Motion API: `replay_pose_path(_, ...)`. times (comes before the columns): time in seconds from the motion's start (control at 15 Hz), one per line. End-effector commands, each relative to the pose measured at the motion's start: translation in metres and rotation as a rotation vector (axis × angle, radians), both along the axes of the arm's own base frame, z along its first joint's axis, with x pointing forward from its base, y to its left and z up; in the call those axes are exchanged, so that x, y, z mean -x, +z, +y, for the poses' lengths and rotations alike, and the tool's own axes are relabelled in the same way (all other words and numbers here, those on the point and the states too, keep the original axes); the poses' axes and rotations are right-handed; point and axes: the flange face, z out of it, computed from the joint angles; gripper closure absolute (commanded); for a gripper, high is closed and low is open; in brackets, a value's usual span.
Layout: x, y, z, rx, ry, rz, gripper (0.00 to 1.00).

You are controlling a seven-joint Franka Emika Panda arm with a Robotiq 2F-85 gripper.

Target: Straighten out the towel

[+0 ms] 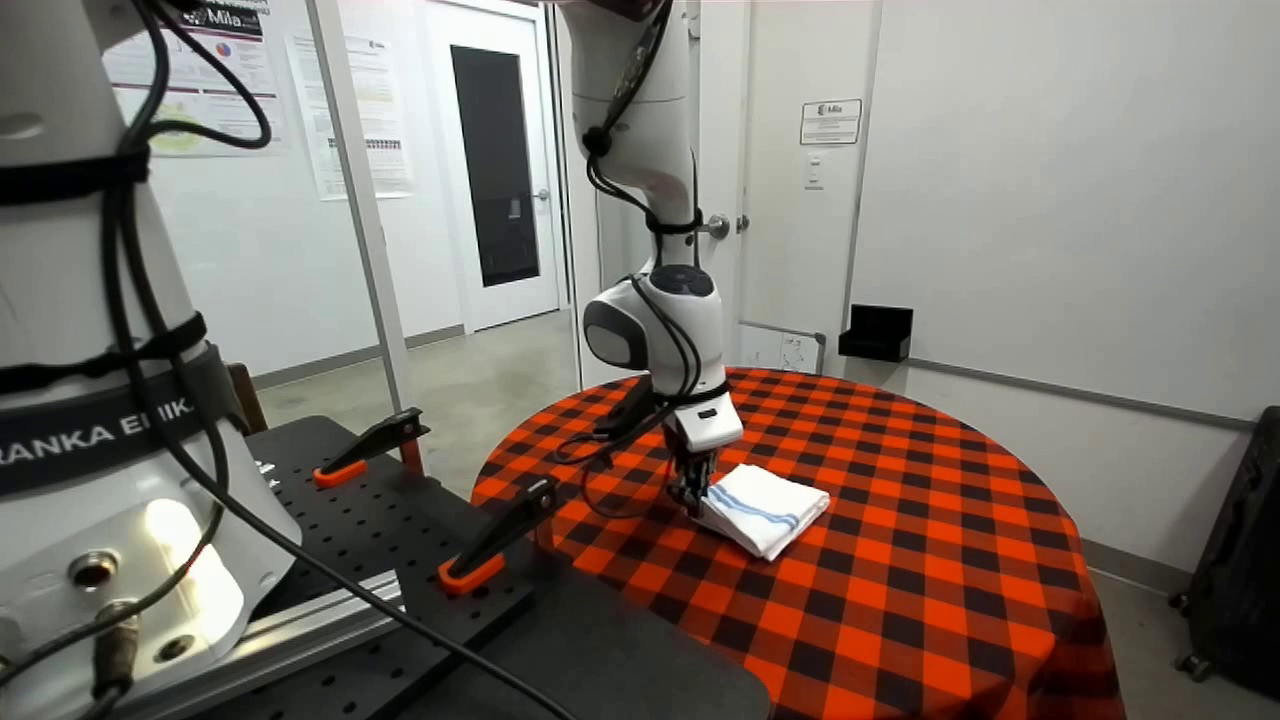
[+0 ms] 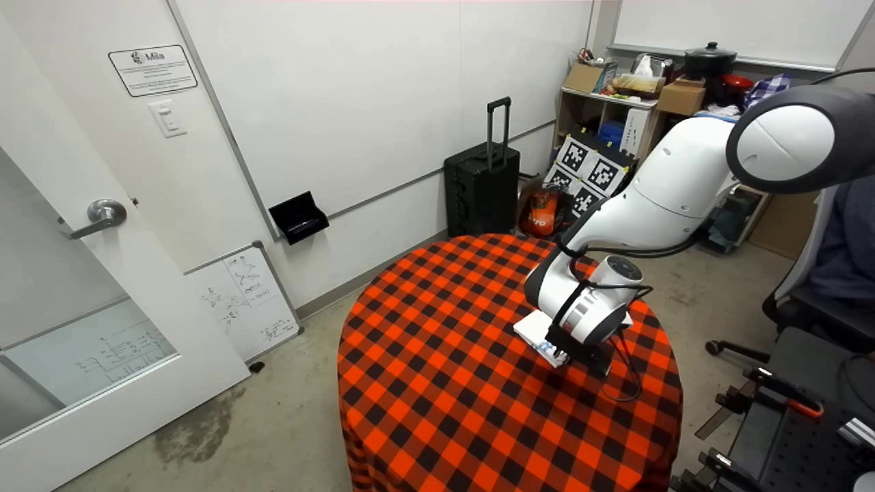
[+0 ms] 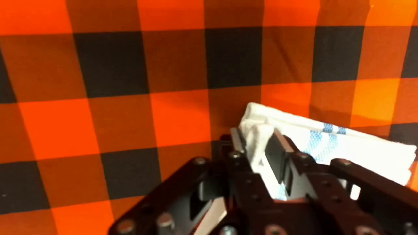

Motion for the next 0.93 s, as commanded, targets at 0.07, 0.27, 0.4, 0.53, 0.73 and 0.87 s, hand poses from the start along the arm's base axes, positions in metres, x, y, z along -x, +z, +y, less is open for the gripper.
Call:
replay_pose_path(0.07, 0.0035, 0.0047, 0.0070, 0.015, 0.044, 0.004, 1.00)
replay_pose_path(0.27, 0.0060, 0.0049, 0.0063, 0.018, 0.053, 0.009, 0.99)
replay_pose_path(0.4, 0.0066, 0.0058, 0.0058, 0.015, 0.052, 0.010, 0.99)
replay_pose_path(0.53, 0.0061, 0.0054, 0.0051, 0.010, 0.052, 0.008, 0.69)
replay_pose_path(0.73, 0.0058, 0.0043, 0.0051, 0.008, 0.053, 0.008, 0.92)
replay_pose_path(0.87, 0.0062, 0.0036, 0.0053, 0.010, 0.057, 0.009, 1.00)
